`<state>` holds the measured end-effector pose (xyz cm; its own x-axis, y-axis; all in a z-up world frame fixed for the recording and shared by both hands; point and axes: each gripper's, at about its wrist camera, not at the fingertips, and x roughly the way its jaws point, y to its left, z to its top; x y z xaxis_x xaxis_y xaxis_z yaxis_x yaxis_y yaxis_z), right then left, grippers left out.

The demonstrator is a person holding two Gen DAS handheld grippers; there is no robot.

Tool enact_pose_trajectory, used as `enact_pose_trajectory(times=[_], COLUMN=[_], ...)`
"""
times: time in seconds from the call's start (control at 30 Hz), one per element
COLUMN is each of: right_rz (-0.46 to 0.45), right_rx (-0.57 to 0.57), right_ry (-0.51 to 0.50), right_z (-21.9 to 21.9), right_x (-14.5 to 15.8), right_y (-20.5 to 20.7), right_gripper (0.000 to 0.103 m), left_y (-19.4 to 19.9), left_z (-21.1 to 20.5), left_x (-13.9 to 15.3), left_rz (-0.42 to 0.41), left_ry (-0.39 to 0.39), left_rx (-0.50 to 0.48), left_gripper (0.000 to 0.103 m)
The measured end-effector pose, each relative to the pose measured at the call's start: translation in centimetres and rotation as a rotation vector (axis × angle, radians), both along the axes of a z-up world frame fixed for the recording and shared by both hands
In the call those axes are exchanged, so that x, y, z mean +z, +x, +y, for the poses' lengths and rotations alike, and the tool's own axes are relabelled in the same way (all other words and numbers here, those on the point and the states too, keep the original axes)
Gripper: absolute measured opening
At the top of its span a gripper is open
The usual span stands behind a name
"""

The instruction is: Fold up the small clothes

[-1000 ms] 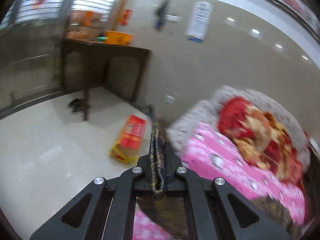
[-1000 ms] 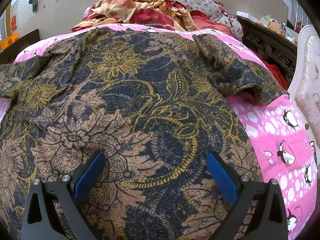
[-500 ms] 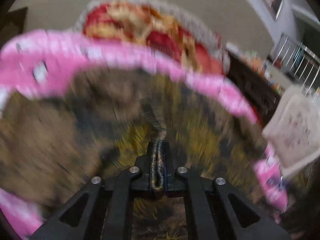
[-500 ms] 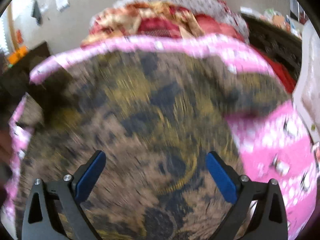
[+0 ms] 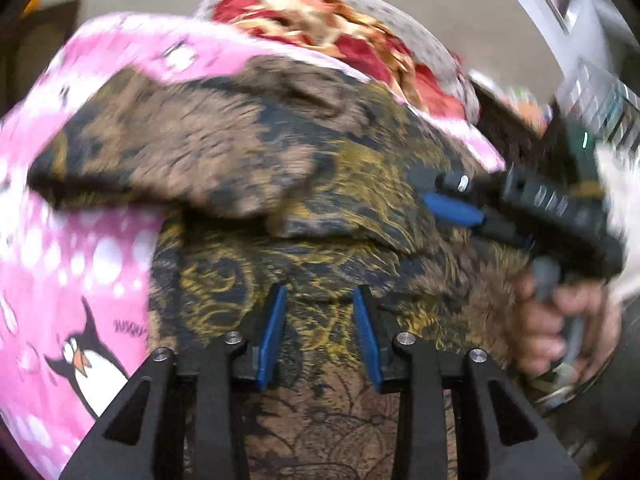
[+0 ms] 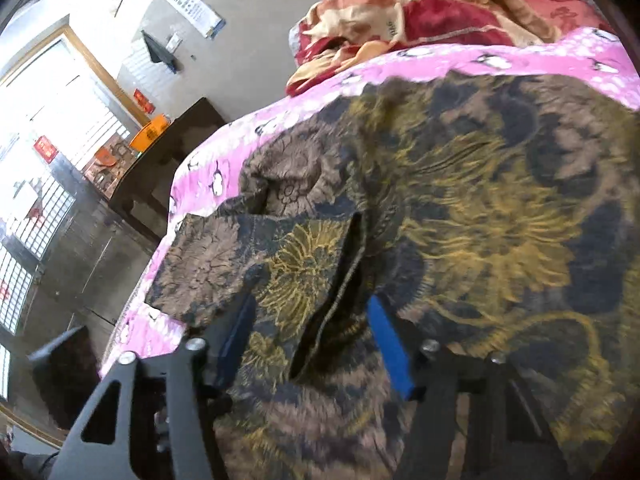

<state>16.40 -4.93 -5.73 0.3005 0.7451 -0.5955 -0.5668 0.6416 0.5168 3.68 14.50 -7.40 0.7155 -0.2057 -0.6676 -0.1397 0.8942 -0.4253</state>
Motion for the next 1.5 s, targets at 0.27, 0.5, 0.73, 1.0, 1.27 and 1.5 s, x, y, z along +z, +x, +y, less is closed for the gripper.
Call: enact_pose_trajectory(times=[0.27,0.5,0.73,1.0,1.27,1.5], right_rz=[0.014,0.01,0.067,0.078,0.058,-0.054], right_rx=[0.017,-0.116,-0.238,-0.294,-0.332,-0.396], right_ry=[0.023,-0.022,-0.154,-0.244,-0.336,-0.376], right_z=[2.5,-2.5,-11.6,-16.6,-17.2,-17.5], right_x=[-1.9,-0.8,-1.4,-0.5,-0.9,1.3], right_y=[1.3,2.9,6.1,7.0,6.7,3.7], right_gripper=[0.009,0.004,0.004,0.004,0.005,0.042], left_y=[1.0,0.4,0.4,0.4,0.4,-0.6], left_z=[0.2,0.3,0.2,0.1,0.1,0.7], left_x=[-0.5,-0.5,-0.5,-0.5,-0.5,3.4], left_rz=[0.002,0.003,0.003,0.003,0.003,-0.056], left_ry=[-0.018,-0.013,-0.009,-0.009,-0.013,0.077], left_rx=[0.015,0.014,0.014,0.016,0.013,0.106], left_gripper=[0.014,0.014,0.014,0.014,0.015,0.015])
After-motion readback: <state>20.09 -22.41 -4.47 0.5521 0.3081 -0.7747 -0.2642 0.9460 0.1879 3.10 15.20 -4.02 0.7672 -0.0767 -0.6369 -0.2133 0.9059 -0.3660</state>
